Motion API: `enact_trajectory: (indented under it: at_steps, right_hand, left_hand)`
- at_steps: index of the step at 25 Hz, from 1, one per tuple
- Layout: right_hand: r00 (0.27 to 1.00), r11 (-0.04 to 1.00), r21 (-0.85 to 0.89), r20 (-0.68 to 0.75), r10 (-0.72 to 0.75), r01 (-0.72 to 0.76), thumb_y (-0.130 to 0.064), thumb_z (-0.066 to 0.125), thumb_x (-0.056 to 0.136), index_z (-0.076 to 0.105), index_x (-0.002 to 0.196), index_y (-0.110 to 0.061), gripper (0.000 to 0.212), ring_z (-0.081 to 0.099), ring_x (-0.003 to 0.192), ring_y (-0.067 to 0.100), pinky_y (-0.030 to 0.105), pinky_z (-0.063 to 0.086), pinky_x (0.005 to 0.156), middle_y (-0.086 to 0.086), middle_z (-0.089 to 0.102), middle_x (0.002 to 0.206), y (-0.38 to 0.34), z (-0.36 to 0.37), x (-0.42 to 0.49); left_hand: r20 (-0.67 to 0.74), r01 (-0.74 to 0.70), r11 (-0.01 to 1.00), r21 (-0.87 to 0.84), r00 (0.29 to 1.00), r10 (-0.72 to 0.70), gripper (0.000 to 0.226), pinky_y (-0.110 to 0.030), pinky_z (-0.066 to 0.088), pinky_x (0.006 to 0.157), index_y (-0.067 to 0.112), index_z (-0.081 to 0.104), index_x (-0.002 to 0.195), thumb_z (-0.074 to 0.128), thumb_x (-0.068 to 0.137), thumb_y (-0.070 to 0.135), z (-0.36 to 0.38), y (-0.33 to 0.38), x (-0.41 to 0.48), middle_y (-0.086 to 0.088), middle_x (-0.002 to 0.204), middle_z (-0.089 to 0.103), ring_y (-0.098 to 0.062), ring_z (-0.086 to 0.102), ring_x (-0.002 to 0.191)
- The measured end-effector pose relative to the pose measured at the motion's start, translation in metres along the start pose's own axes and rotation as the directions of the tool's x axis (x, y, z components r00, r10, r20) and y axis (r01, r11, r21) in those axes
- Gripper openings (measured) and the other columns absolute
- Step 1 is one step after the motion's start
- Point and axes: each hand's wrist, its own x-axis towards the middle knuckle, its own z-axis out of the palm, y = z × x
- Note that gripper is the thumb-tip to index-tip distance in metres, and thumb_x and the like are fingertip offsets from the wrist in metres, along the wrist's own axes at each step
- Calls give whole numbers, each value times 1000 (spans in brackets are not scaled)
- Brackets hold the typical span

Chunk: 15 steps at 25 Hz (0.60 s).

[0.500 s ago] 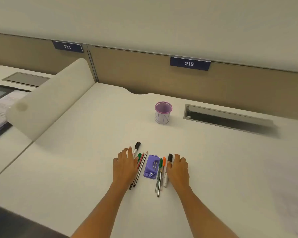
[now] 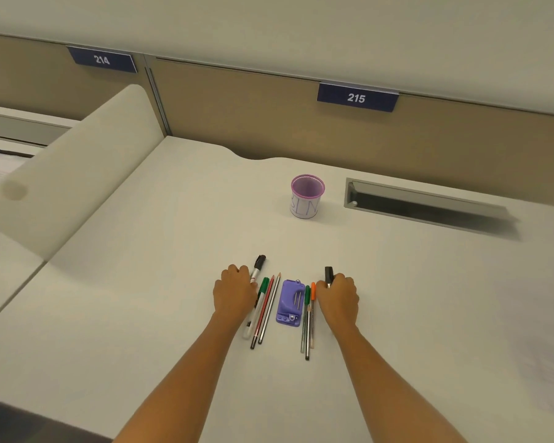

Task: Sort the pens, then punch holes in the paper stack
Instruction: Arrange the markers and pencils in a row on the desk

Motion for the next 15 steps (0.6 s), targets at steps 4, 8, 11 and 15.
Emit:
enact_trajectory:
  at_steps: [4, 8, 11, 15]
  right_hand:
    - [999, 991, 134, -36, -16, 21, -26, 50, 91, 55, 105, -4, 26, 52, 77, 26, 34, 41, 66, 13, 56, 103, -37, 0, -9]
    - [967, 994, 19, 230, -107, 105, -21, 57, 83, 57, 89, -7, 16, 57, 64, 21, 24, 37, 49, 9, 62, 85, -77, 23, -34]
    - [940, 979, -111, 316, -128, 170, -16, 59, 85, 63, 96, -5, 16, 67, 84, 28, 28, 44, 57, 12, 67, 95, -93, 51, -51]
    - [948, 943, -266, 297, -117, 200, -9, 60, 88, 64, 106, -7, 19, 67, 98, 29, 30, 46, 68, 11, 69, 107, -101, 72, -58]
  left_hand:
    - [69, 75, 993, -86, 995, -70, 20, -27, 40, 63, 9, 52, 106, 53, 86, 15, -6, -7, -1, -6, 96, 54, -18, 48, 76]
    - [150, 147, 981, -130, 980, -127, 20, -28, 37, 57, 9, 50, 99, 54, 81, 16, -13, -23, -7, -4, 88, 53, -21, 50, 71]
    - [179, 196, 959, -206, 971, -160, 21, -26, 33, 50, 10, 52, 96, 58, 79, 21, -14, -36, -13, -3, 84, 56, -22, 52, 70]
    - [213, 236, 916, -323, 962, -172, 22, -25, 35, 52, 12, 55, 95, 62, 78, 25, -15, -49, -20, -2, 84, 61, -21, 56, 73]
